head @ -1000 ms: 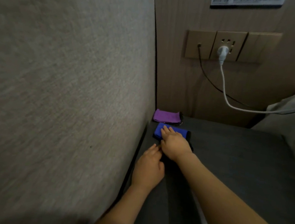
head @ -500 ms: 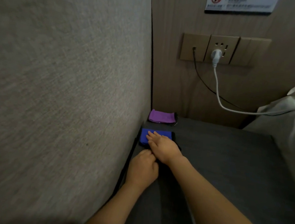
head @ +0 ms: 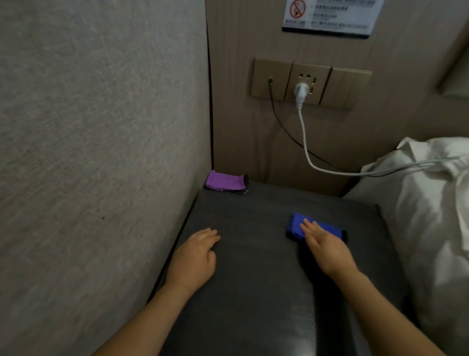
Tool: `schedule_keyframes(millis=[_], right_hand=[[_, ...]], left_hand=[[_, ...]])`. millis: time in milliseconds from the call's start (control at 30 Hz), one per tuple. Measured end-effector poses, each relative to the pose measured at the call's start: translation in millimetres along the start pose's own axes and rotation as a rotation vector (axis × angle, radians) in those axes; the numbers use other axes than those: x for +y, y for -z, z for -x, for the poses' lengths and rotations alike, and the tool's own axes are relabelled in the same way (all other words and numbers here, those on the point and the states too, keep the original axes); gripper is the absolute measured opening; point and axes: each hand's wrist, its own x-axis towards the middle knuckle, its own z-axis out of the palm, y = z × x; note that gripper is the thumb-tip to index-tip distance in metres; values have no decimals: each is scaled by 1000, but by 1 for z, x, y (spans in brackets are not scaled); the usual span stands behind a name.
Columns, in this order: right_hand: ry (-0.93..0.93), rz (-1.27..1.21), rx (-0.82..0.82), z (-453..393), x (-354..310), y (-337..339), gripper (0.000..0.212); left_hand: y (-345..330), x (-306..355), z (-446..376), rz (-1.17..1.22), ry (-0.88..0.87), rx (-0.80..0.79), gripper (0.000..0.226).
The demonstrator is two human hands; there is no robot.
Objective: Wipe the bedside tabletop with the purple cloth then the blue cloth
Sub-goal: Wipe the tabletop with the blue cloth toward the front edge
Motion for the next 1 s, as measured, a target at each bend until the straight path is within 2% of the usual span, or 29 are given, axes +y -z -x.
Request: schedule_keyframes(millis=[267, 300, 400, 433, 600, 767, 1000], right_hand=[[-169, 78, 41, 36, 71, 31, 43], [-171, 113, 42, 39, 75, 34, 48], [-111, 215, 115, 36, 95, 26, 86], [-131, 214, 143, 37, 95, 25, 88], [-241, -2, 135, 46, 77, 19, 44], [-262, -29, 141, 48, 56, 6, 43], [-62, 90, 49, 21, -40, -27, 45]], left_hand=[[3, 1, 15, -52, -51, -106, 57], [3, 1, 17, -59, -49, -108, 60], [4, 2, 23, -58, -25, -102, 65], [3, 2, 25, -52, -19, -95, 64], [5, 4, 34, -42, -10, -71, 50], [4, 3, 38, -28, 3, -64, 50], [1, -1, 38, -25, 2, -47, 50]])
